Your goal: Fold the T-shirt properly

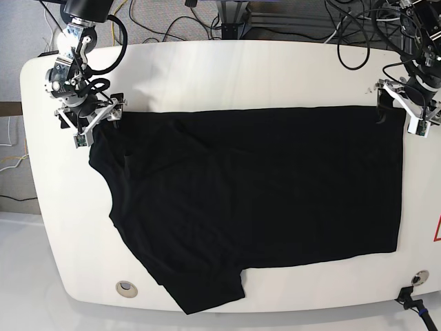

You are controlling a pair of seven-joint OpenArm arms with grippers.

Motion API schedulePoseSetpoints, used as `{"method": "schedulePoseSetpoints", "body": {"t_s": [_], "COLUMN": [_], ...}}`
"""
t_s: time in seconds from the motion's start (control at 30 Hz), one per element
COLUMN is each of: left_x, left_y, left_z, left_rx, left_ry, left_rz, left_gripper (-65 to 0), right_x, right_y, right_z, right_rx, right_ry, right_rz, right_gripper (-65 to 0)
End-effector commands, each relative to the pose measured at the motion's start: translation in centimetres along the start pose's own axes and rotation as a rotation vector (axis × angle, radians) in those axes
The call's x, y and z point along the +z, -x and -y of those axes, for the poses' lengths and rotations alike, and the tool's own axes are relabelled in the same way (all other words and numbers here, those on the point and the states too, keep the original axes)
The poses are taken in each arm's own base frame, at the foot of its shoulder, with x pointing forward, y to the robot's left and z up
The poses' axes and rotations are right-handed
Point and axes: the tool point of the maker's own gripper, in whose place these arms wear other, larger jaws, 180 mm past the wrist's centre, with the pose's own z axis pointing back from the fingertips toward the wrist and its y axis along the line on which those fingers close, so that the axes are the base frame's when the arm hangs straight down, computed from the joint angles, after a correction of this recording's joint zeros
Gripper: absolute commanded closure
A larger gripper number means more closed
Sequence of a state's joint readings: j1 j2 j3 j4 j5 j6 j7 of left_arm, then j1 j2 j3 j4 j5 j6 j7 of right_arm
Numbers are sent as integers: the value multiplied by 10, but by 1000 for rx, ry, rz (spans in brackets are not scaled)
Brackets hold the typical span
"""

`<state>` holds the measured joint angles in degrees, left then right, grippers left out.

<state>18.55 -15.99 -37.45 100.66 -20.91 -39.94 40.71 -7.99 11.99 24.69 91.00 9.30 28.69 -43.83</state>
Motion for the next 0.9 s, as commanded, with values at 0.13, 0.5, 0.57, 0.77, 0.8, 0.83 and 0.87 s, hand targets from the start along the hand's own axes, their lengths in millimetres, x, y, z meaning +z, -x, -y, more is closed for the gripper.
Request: {"method": "schedulePoseSetpoints", "body": {"t_s": [0.13, 0.5, 0.57, 0.77, 0.8, 0.83, 0.87], "left_x": [2, -11, -14, -28, -31, -33, -35], "left_y": [-8, 2, 11, 37, 41, 49, 56], "left_z": [-5, -11, -10, -13, -13, -13, -12], "left_rx": [-41, 14, 32, 124, 142, 161, 178], "left_ry": [-33, -25, -19, 1, 4, 8, 13], "left_rz": [14, -7, -26, -57, -58, -73, -90], "left_gripper": [-509, -509, -510, -511, -511, -511, -511], "right_x": [-13, -16, -16, -15, -15, -15, -15], "right_y": [-4, 2, 4, 10, 10, 10, 10], "right_z": [9, 5, 4, 3, 2, 2, 2], "right_rx": [-40, -53, -53, -51, -52, -52, -52], "right_ry": [-10, -23, -25, -27, -28, -28, -28], "right_rz": [62, 46, 42, 30, 31, 31, 31], "right_gripper": [-517, 0, 0, 0, 0, 0, 0]}}
